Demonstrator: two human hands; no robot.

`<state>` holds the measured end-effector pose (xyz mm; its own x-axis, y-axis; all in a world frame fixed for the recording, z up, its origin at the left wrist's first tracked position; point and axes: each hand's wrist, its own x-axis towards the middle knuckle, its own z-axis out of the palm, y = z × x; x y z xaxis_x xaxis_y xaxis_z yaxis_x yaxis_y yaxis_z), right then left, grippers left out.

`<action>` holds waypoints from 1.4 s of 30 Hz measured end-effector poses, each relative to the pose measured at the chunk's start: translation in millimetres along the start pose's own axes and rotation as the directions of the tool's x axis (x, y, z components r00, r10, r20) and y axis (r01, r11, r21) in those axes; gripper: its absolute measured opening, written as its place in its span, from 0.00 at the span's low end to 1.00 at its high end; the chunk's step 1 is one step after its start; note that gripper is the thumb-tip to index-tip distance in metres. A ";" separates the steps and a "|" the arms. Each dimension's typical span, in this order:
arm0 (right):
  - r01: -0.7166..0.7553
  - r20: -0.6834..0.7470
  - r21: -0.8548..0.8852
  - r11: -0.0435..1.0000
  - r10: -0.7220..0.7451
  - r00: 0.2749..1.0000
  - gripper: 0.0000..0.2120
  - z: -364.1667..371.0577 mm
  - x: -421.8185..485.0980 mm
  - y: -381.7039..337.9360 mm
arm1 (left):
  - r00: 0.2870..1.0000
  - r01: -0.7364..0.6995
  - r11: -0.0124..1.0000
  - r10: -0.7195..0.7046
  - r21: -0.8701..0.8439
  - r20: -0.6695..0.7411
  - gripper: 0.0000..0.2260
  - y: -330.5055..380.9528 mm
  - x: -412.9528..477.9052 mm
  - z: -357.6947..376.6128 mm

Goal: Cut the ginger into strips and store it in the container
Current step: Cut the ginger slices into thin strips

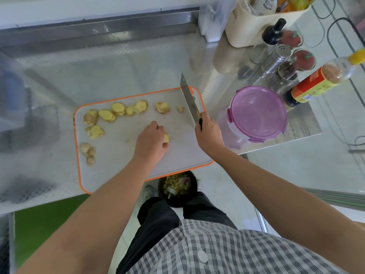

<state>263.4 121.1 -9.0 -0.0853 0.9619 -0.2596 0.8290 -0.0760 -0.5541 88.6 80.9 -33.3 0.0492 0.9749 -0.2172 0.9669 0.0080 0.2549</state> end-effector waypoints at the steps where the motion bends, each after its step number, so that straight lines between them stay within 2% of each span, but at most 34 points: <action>1: 0.004 0.008 -0.001 1.000 -0.004 1.000 0.09 4.2 -1.4 -0.9 | 1.000 0.003 1.000 -0.003 -0.003 0.004 0.15 -1.2 -1.1 0.7; 4: 0.037 0.045 -0.012 0.999 -0.036 0.998 0.09 11.6 -3.7 -1.3 | 1.000 0.011 1.000 -0.011 0.008 0.018 0.17 -2.0 -3.8 0.3; 8: 0.026 -0.043 0.018 0.999 -0.026 0.999 0.11 3.6 0.6 1.4 | 0.997 -0.016 0.999 0.018 0.031 -0.074 0.27 -0.9 1.2 -5.3; 12: 0.005 -0.038 0.125 0.992 0.000 0.999 0.04 -8.6 10.2 6.4 | 0.971 -0.111 0.993 0.098 -0.050 -0.216 0.15 9.5 25.3 -10.8; 13: 0.003 -0.022 0.162 0.987 0.000 1.000 0.01 -10.0 12.2 8.2 | 0.972 -0.110 0.992 0.092 -0.070 -0.215 0.14 14.2 34.0 -12.0; 16: -0.032 0.019 0.231 0.972 0.028 0.999 0.04 -11.7 17.1 12.0 | 0.983 -0.103 0.992 0.091 -0.073 -0.157 0.14 25.7 60.9 -11.7; 20: -0.084 0.048 0.274 0.958 0.074 0.996 0.05 -10.1 25.7 16.3 | 0.986 -0.128 0.991 0.131 0.035 -0.106 0.05 27.2 84.4 -5.4; 25: -0.171 0.121 0.325 0.930 0.138 0.983 0.02 -6.0 33.1 21.6 | 0.993 -0.042 0.999 0.044 0.019 -0.106 0.05 28.5 97.1 -0.6; 27: -0.181 0.137 0.340 0.923 0.142 0.980 0.01 -6.0 33.1 21.9 | 0.992 -0.035 0.999 0.031 -0.035 -0.124 0.05 26.1 96.7 -0.5; 29: -0.176 0.131 0.351 0.920 0.138 0.982 0.02 -6.9 32.7 22.1 | 0.985 -0.060 0.982 0.030 -0.177 -0.169 0.04 21.8 93.0 -3.7; 31: -0.164 0.109 0.362 0.918 0.133 0.985 0.02 -7.2 32.1 21.9 | 0.985 -0.059 0.929 -0.006 -0.366 -0.172 0.02 17.9 84.8 -11.1; 34: -0.153 0.081 0.380 0.912 0.132 0.988 0.01 -5.0 27.6 18.0 | 0.989 0.001 0.841 -0.082 -0.541 -0.125 0.01 6.4 67.2 -19.8; 38: -0.149 0.075 0.418 0.896 0.129 0.989 0.07 1.7 16.4 9.9 | 0.976 0.166 0.735 -0.217 -0.657 0.004 0.03 -14.9 34.3 -16.5; 40: -0.133 0.080 0.431 0.893 0.109 0.991 0.05 6.7 9.0 8.6 | 0.966 0.231 0.682 -0.243 -0.694 0.082 0.03 -20.4 18.1 -11.7; 42: -0.119 0.088 0.431 0.894 0.090 0.992 0.06 10.6 0.8 8.3 | 0.955 0.276 0.678 -0.272 -0.682 0.116 0.03 -20.8 4.8 -6.6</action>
<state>264.3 118.5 -22.2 -0.0593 0.9243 -0.3771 0.5130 -0.2959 -0.8058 67.1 86.9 -33.4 -0.1874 0.9034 -0.3858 0.4983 0.4259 0.7552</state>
